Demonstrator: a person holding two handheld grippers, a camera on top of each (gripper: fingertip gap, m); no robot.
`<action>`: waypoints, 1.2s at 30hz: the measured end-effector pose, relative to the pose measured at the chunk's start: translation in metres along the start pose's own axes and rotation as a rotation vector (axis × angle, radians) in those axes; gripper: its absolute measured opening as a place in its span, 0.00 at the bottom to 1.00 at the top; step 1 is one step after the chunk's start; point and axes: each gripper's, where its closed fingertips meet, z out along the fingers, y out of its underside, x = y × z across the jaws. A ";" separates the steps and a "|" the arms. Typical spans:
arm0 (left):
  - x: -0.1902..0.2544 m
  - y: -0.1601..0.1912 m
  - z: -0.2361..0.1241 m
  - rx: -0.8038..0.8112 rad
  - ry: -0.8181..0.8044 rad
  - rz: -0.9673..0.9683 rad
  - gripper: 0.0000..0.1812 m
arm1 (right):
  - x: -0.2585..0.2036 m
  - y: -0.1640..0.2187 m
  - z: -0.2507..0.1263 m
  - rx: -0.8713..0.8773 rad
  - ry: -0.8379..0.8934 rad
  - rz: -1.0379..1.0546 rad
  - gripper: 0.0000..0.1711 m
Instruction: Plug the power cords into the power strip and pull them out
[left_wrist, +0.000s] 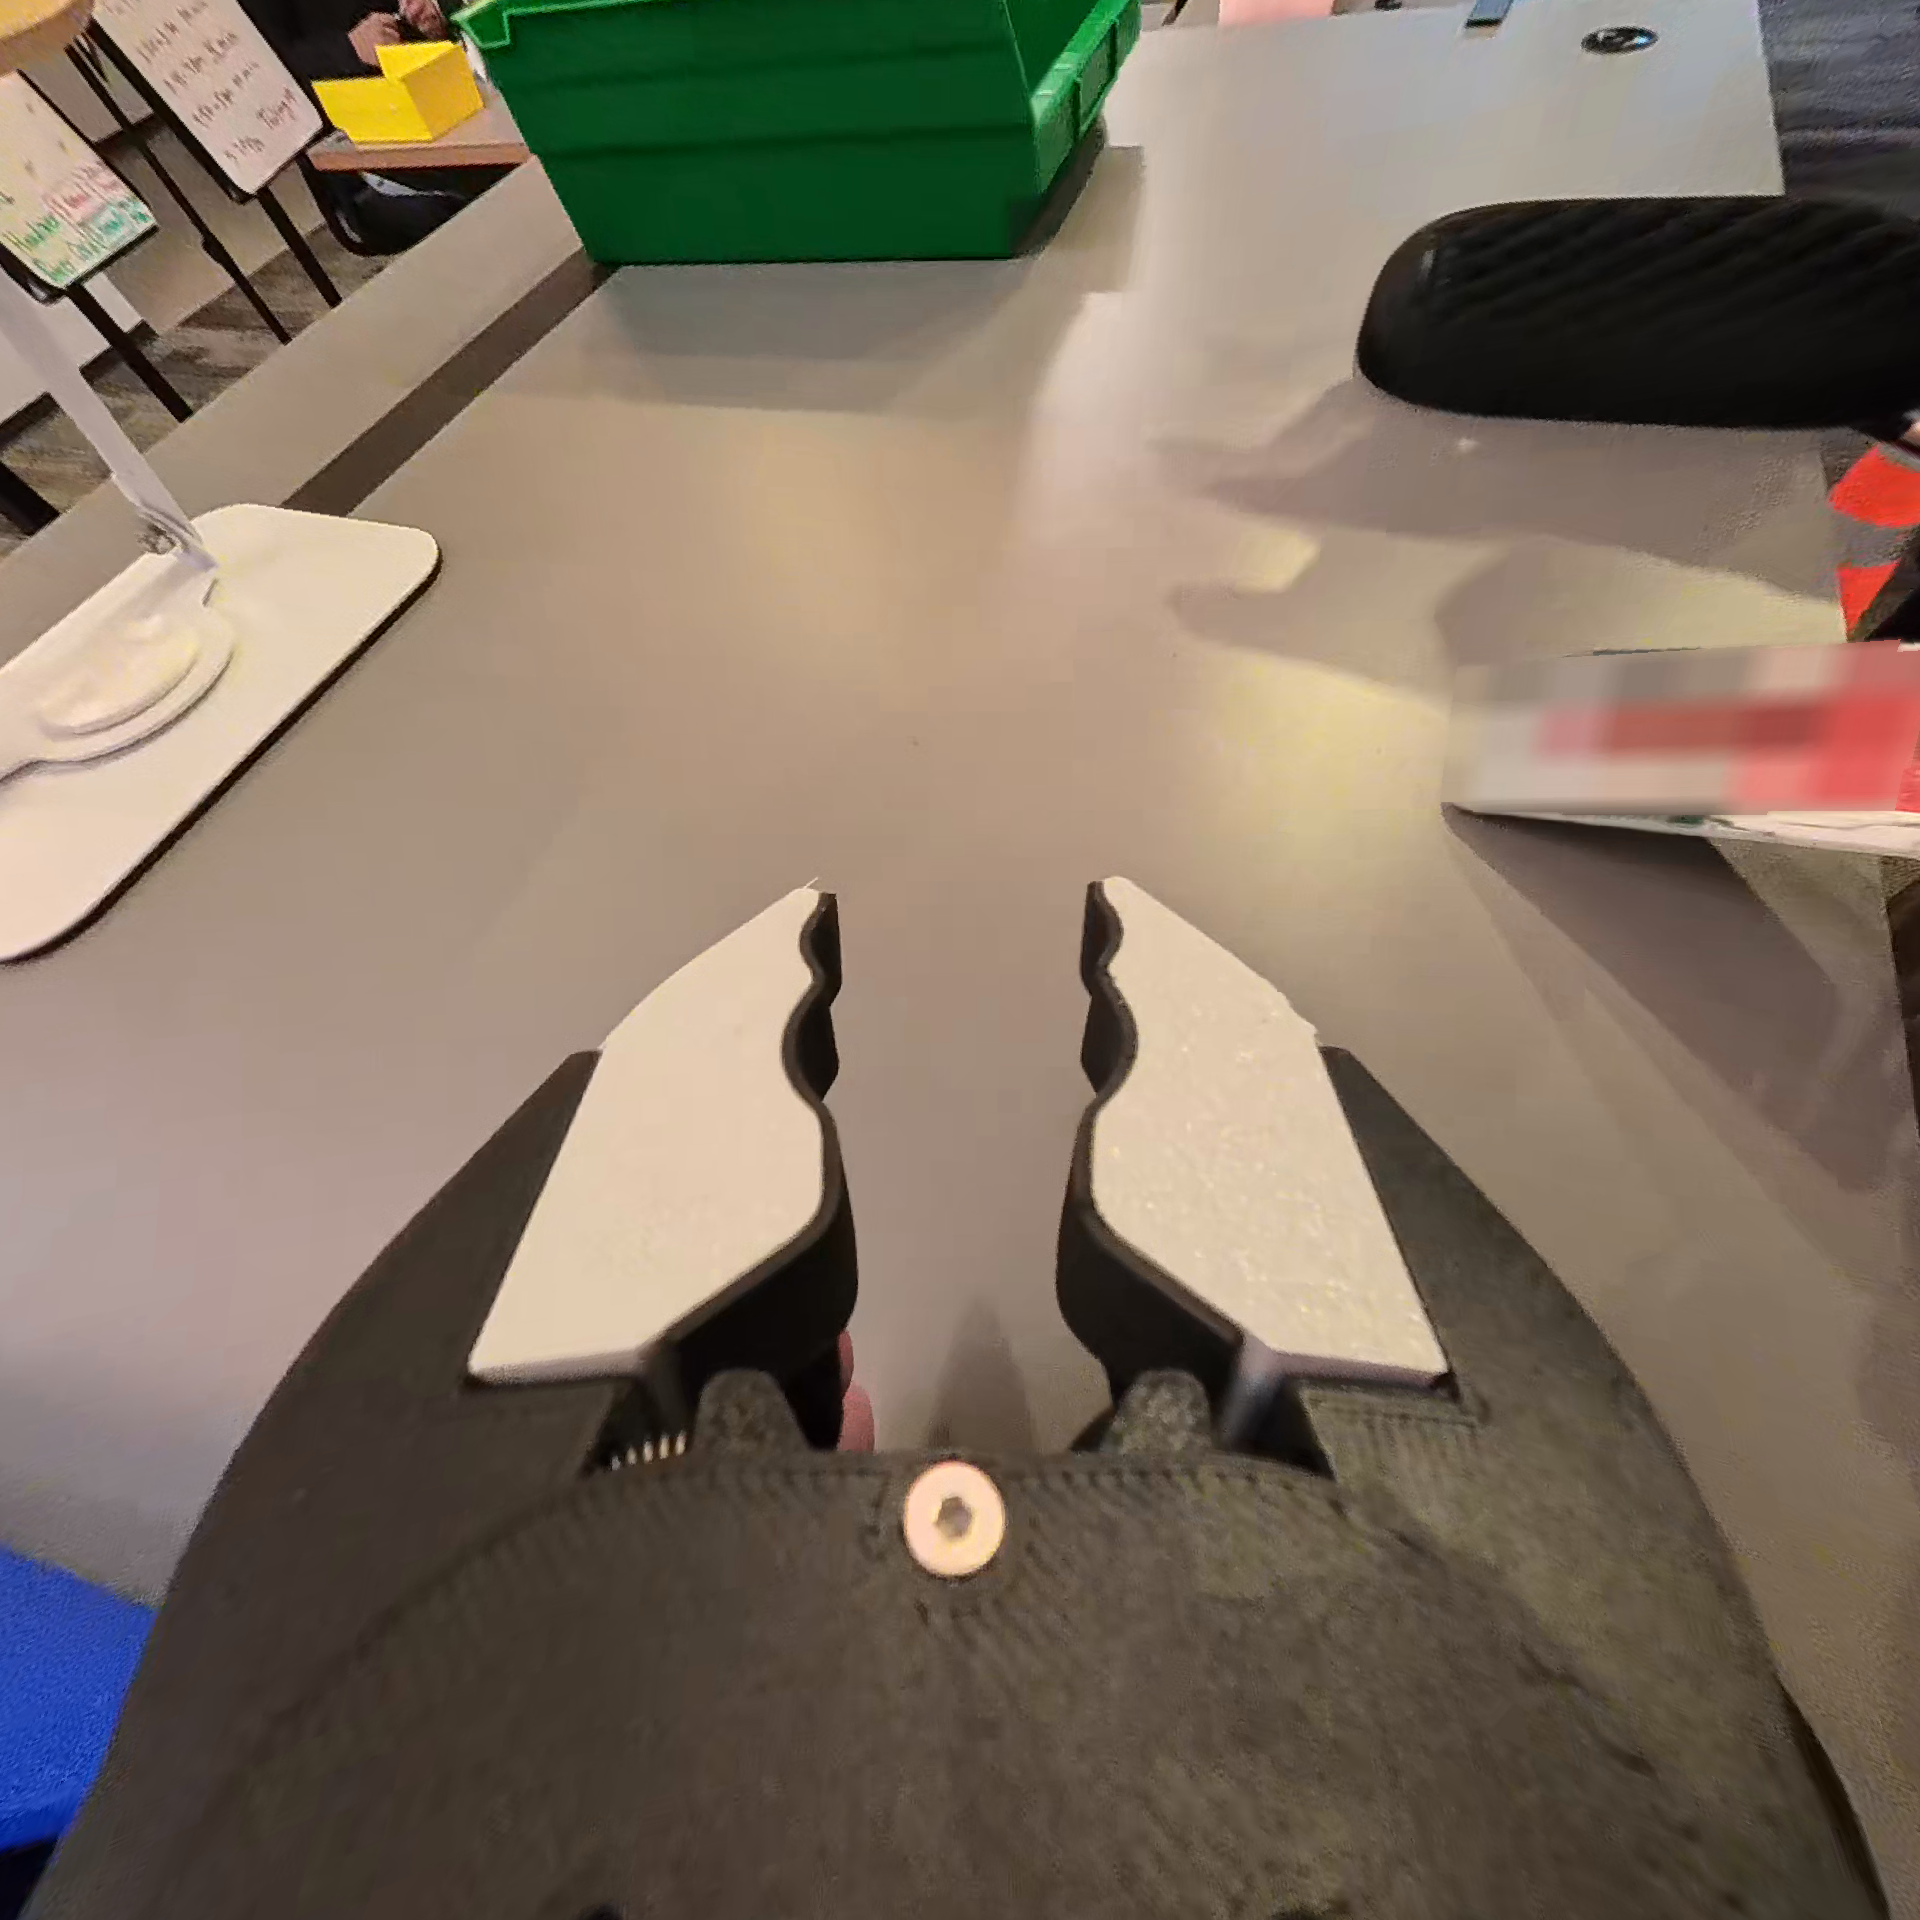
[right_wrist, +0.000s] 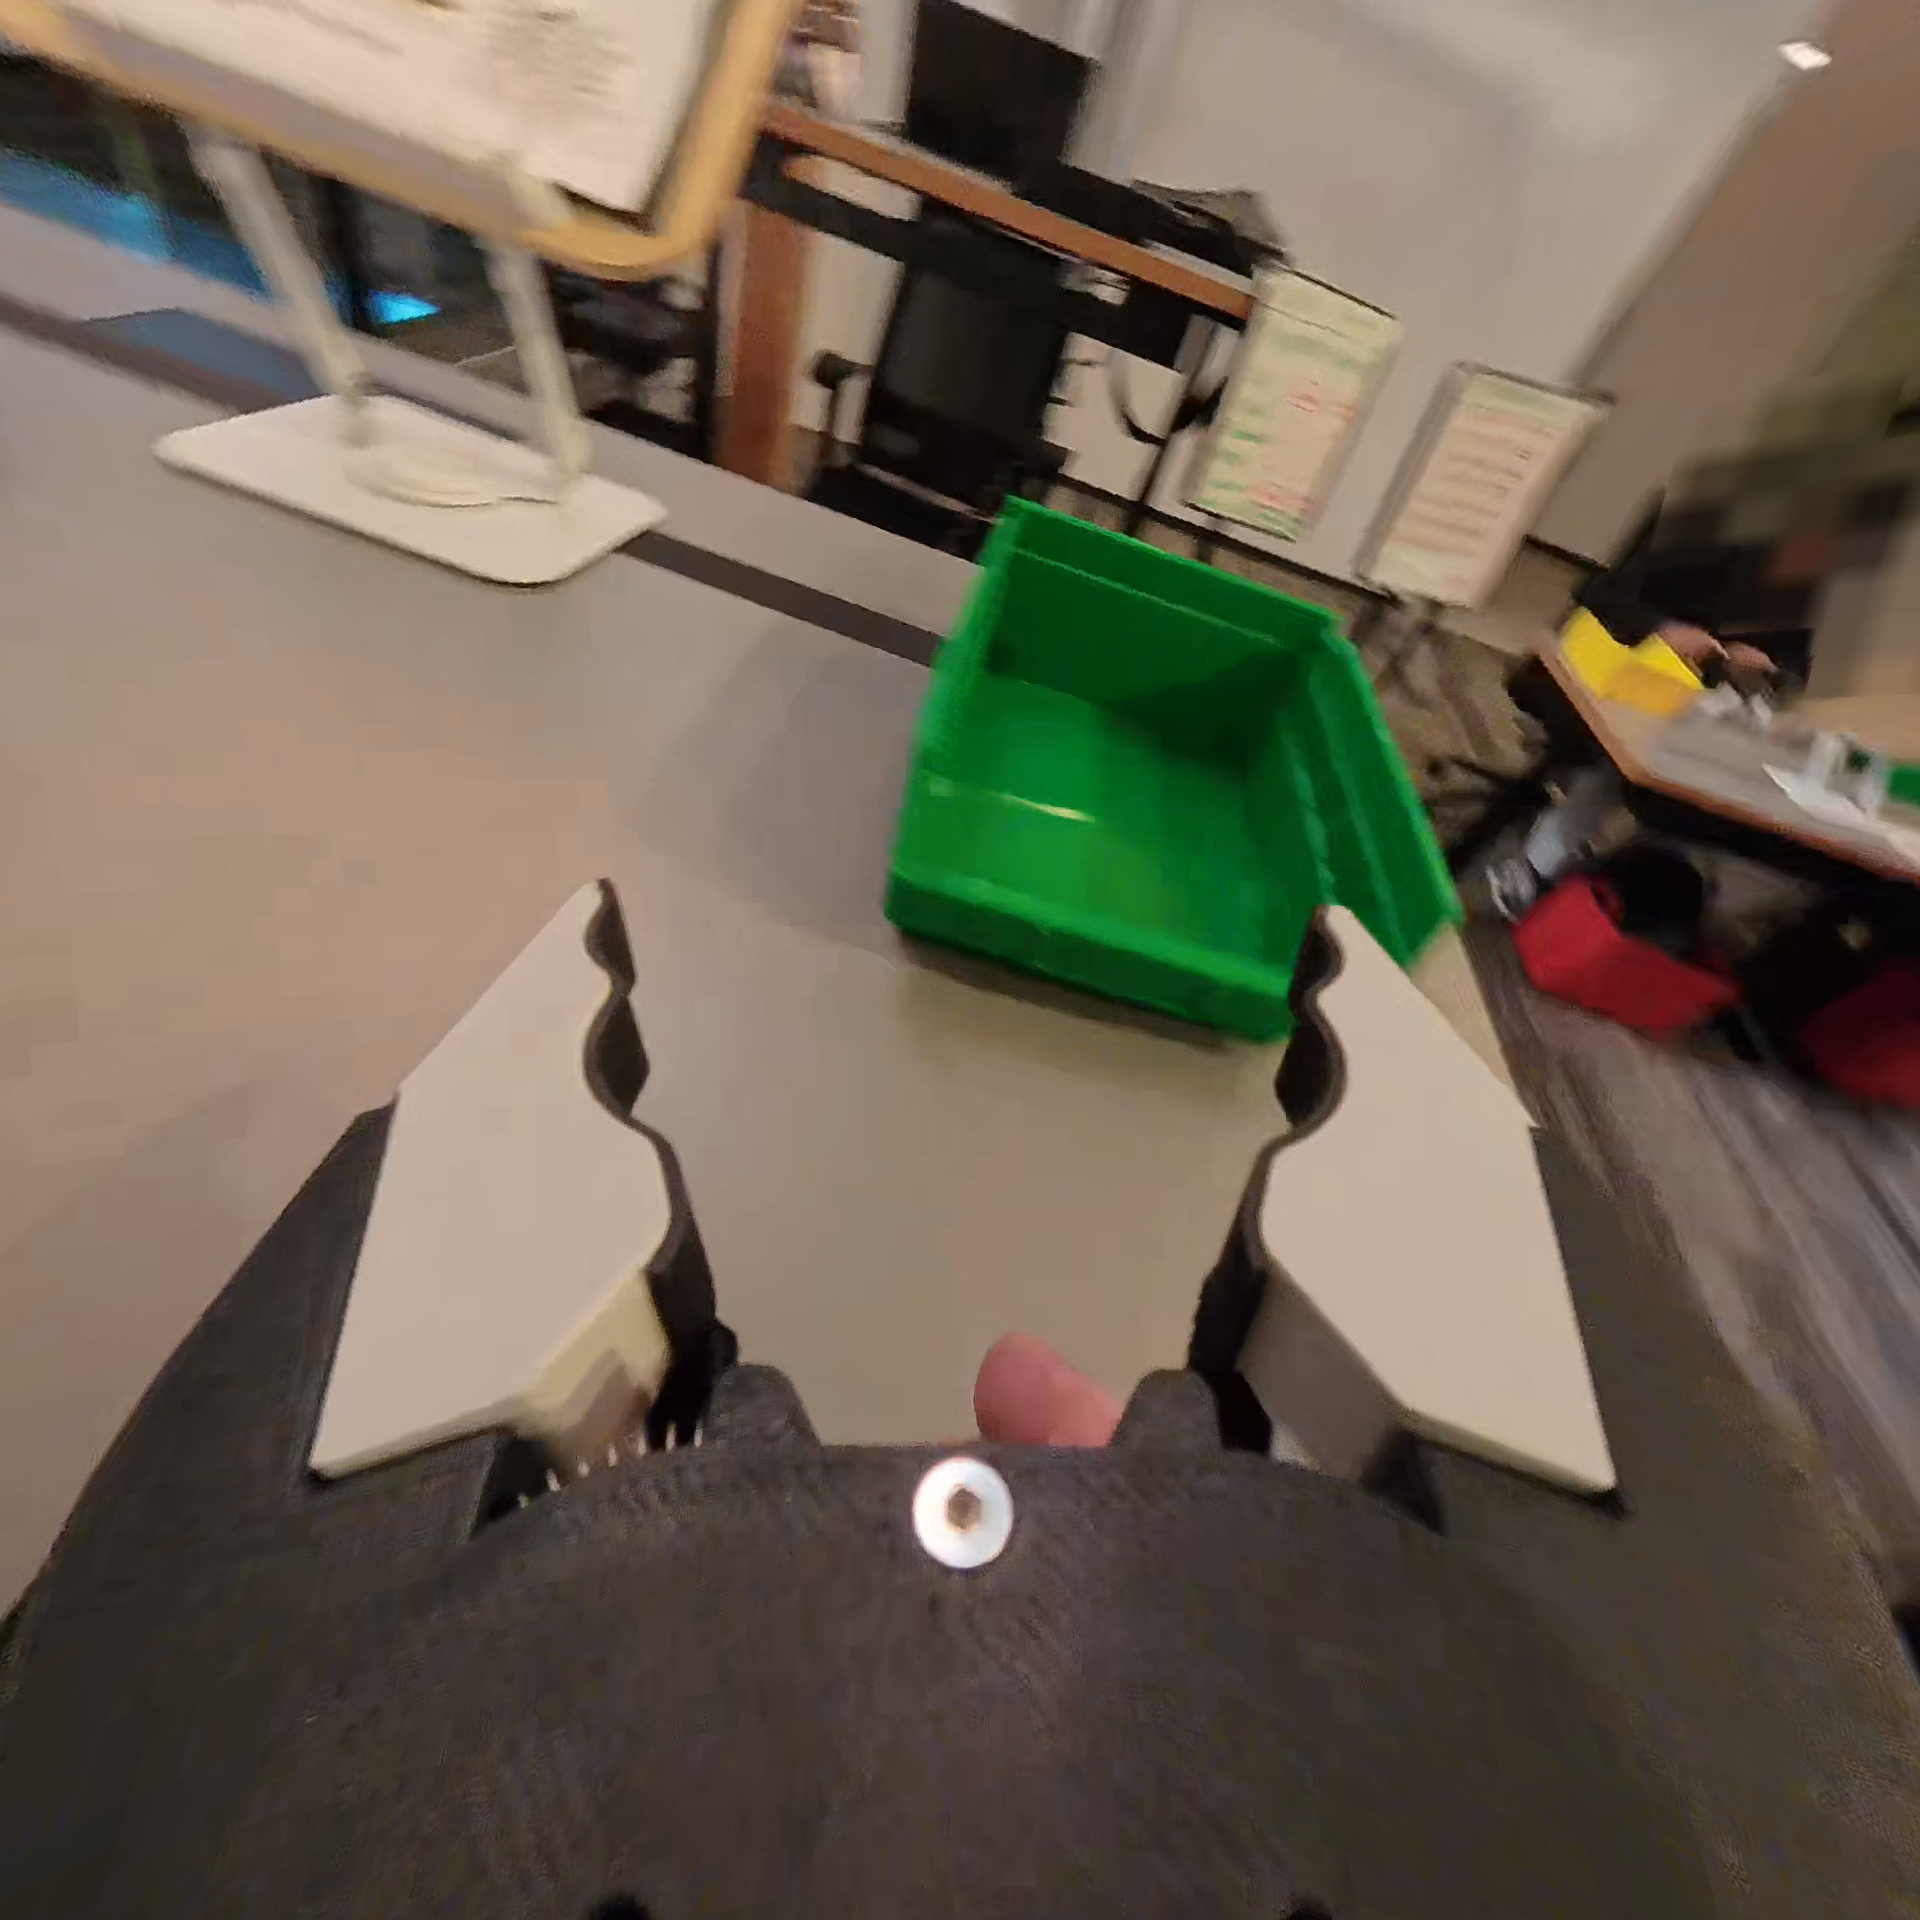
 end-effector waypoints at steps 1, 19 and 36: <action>-0.002 0.000 0.003 -0.001 0.003 -0.009 0.24 | 0.021 0.014 -0.012 -0.020 0.064 0.050 0.76; -0.019 0.002 0.027 -0.029 0.002 -0.077 0.31 | 0.110 0.186 -0.047 -0.323 0.074 0.348 0.93; -0.018 0.005 0.030 -0.054 -0.006 -0.083 0.32 | 0.104 0.221 -0.044 -0.617 -0.007 0.249 0.93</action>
